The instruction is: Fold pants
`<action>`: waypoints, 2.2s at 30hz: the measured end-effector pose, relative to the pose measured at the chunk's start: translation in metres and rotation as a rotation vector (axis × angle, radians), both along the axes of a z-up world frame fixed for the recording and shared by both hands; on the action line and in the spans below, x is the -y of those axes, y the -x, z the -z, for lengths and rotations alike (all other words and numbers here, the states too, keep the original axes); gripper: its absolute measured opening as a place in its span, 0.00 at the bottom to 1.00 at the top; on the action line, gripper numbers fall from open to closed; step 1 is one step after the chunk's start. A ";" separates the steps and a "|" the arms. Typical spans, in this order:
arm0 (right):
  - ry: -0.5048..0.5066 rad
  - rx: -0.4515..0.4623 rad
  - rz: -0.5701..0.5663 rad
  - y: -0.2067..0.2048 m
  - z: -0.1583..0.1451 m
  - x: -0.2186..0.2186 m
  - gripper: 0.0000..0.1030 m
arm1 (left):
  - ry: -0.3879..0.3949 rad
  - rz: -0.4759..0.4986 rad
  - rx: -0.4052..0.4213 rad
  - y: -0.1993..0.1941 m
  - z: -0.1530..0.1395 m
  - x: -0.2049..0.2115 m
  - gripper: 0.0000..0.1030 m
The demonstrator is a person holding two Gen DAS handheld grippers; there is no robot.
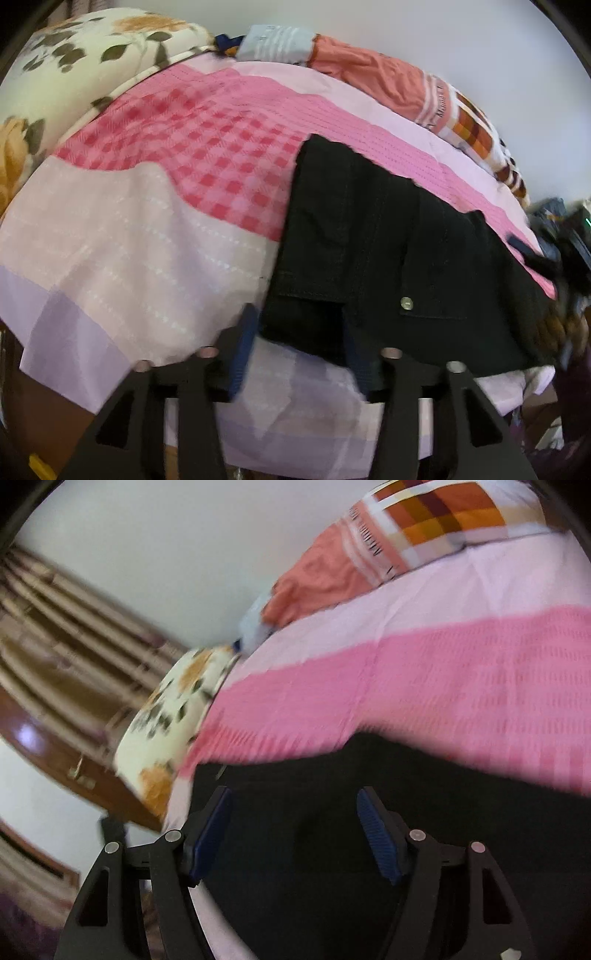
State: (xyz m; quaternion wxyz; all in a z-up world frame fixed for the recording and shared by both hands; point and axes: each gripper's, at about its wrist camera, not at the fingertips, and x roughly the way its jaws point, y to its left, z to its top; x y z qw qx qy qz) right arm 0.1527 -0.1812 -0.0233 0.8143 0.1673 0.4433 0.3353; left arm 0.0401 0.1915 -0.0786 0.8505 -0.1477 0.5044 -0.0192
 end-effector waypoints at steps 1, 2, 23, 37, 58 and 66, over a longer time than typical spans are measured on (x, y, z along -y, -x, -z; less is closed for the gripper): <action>0.035 -0.005 -0.037 0.019 0.003 -0.008 0.65 | 0.029 -0.010 0.001 0.001 0.000 -0.004 0.54; 0.098 0.004 -0.064 0.039 0.006 -0.017 0.65 | 0.045 -0.022 0.000 0.003 0.000 -0.007 0.56; 0.570 0.207 -0.155 0.144 0.036 -0.062 0.24 | -0.080 0.232 0.047 -0.011 -0.006 0.089 0.67; 0.680 0.260 -0.169 0.146 0.044 -0.067 0.10 | -0.049 0.246 0.034 -0.014 -0.004 0.090 0.76; 0.763 0.312 -0.310 0.178 0.053 -0.088 0.02 | -0.096 0.298 0.030 -0.010 -0.001 0.095 0.76; 0.509 0.285 -0.229 0.174 0.002 -0.050 0.03 | -0.063 0.292 0.025 -0.008 -0.013 0.093 0.76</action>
